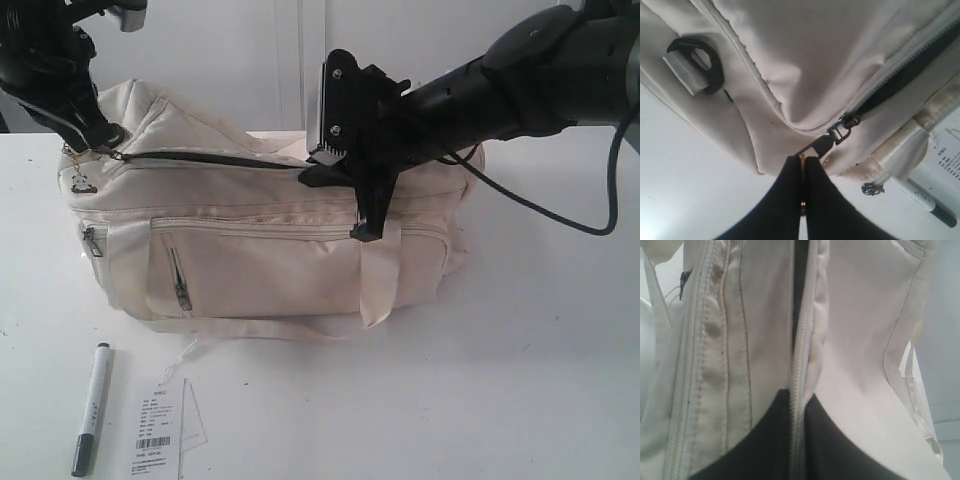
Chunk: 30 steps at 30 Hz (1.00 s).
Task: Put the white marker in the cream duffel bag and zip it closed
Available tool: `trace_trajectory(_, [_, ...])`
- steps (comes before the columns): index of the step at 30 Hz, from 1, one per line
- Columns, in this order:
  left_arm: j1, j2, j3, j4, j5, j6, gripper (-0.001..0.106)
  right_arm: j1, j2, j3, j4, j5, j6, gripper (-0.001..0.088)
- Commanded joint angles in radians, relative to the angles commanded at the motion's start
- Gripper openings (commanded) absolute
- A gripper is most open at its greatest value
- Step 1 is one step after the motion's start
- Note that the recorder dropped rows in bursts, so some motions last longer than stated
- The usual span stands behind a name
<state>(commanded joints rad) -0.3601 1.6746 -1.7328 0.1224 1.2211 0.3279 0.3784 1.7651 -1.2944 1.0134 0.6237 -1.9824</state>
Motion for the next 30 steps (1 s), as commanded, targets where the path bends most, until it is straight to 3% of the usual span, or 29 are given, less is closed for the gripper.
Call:
trace_trajectory(5, [0.0, 0.0, 0.0, -0.048, 0.0, 0.002, 0.0, 0.0, -0.049, 0.0, 0.007, 0.006, 0.124, 0.0484])
trace_trajectory(7, [0.0, 0.0, 0.0, -0.061, 0.0, 0.002, 0.0, 0.0, -0.079, 0.0, 0.026, 0.011, 0.2, 0.0543])
trace_trajectory(12, [0.0, 0.0, 0.0, -0.081, 0.0, 0.008, 0.0, 0.011, -0.122, -0.004, 0.158, 0.148, 0.417, 0.0554])
trace_trajectory(16, [0.0, 0.0, 0.0, -0.096, 0.0, 0.011, 0.0, 0.079, -0.111, -0.044, 0.083, 0.196, 0.652, 0.0554])
trace_trajectory(19, [0.0, 0.0, 0.0, -0.096, 0.0, 0.024, 0.0, 0.157, -0.107, -0.077, -0.063, 0.143, 0.652, 0.0554])
trace_trajectory(20, [0.0, 0.0, 0.0, -0.096, 0.0, 0.035, 0.0, 0.202, -0.097, -0.104, -0.178, 0.087, 0.697, 0.0554])
trace_trajectory(22, [0.0, 0.0, 0.0, -0.096, 0.0, 0.037, 0.0, 0.23, -0.057, -0.152, -0.269, 0.047, 0.76, 0.0554])
trace_trajectory(30, [0.0, 0.0, 0.0, -0.096, 0.0, 0.047, 0.0, 0.231, 0.131, -0.333, -0.274, 0.026, 0.758, 0.0554])
